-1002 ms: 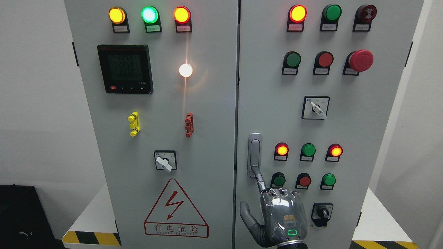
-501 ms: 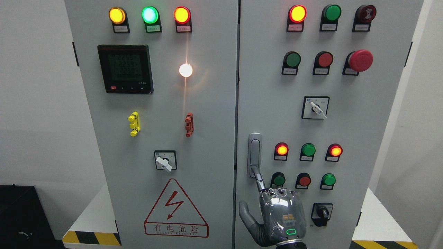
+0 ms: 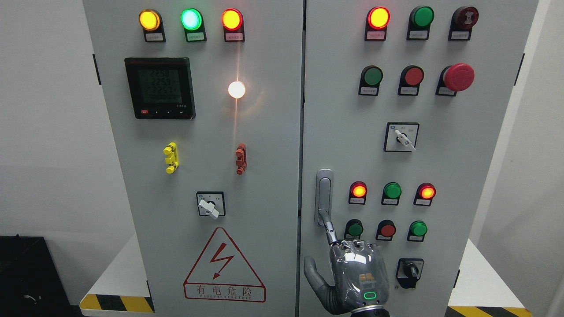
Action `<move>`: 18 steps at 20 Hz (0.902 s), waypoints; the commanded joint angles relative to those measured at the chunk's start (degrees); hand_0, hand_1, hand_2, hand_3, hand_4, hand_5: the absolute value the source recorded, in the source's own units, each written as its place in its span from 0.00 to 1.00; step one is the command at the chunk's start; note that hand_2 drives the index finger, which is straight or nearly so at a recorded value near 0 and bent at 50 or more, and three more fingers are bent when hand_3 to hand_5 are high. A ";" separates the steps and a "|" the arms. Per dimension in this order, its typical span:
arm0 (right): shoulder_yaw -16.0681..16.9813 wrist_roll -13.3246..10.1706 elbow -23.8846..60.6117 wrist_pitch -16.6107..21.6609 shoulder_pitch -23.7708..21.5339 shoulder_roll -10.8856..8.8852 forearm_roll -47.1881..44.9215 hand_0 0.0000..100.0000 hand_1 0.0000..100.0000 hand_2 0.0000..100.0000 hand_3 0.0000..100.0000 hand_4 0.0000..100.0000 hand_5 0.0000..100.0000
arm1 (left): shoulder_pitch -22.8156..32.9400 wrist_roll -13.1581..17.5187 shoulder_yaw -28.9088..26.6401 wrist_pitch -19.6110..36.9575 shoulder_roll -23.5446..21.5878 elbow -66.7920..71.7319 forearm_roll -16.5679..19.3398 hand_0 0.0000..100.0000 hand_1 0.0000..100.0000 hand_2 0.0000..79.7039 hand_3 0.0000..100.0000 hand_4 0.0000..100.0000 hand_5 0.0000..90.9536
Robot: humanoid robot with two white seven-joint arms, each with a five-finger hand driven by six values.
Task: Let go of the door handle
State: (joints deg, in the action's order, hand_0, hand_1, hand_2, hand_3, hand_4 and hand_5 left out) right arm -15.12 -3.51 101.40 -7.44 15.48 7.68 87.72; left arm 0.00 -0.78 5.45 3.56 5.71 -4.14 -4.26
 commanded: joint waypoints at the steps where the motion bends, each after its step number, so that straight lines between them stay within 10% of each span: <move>1: 0.00 0.17 -0.68 -0.03 -0.10 0.06 0.00 0.54 0.26 0.11 0.99 0.94 0.95 | 0.97 -0.01 0.00 0.05 0.00 0.01 -0.04 0.12 0.56 0.00 0.00 0.00 0.00; 18: 0.00 0.17 -0.76 -0.03 -0.81 0.06 -0.01 0.54 0.27 0.13 1.00 0.95 0.96 | 0.97 -0.01 0.00 0.05 0.00 0.09 -0.04 0.12 0.56 0.00 0.00 0.00 0.00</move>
State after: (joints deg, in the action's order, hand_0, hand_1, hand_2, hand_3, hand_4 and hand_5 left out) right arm -15.15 -3.38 101.17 -7.44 14.85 7.73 87.69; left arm 0.00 -0.78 5.45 3.56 5.71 -4.12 -4.27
